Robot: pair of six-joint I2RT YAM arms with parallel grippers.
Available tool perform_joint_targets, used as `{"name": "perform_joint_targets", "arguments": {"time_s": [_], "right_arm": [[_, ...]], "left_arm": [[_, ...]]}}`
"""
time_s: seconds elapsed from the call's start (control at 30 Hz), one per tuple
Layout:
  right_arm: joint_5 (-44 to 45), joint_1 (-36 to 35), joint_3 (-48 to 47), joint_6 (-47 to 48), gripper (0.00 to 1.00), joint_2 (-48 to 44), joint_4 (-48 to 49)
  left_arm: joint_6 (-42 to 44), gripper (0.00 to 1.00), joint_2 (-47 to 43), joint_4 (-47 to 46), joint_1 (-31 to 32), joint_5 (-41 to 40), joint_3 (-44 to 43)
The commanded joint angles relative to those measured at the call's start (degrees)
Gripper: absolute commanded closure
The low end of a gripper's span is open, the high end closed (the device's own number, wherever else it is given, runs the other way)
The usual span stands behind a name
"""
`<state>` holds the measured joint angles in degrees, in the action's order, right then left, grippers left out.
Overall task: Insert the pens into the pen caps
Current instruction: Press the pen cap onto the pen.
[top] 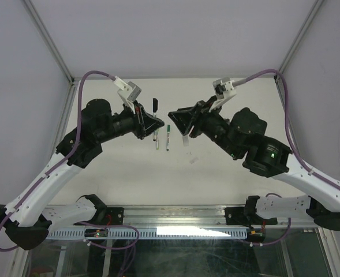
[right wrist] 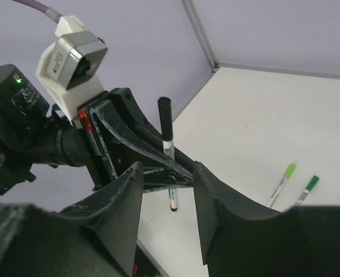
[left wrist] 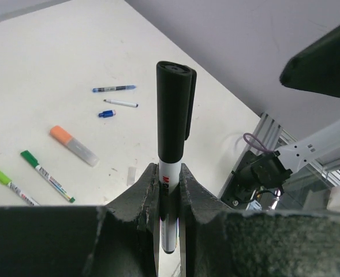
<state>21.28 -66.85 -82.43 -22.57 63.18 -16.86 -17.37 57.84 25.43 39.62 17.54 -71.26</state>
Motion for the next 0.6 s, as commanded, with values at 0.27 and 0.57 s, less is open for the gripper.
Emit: {"name": "perform_joint_targets", "arguments": {"time_s": [0.27, 0.57], "right_arm": [[6.18, 4.4, 14.72, -8.94, 0.5, -1.22, -19.77], [-13.89, 19.04, 26.89, -10.53, 0.43, 2.87, -14.42]], "left_arm": [[-5.59, 1.0, 7.34, 7.64, -0.77, -18.71, 9.15], [-7.06, 1.0, 20.33, 9.03, -5.08, -24.08, 7.99]]}}
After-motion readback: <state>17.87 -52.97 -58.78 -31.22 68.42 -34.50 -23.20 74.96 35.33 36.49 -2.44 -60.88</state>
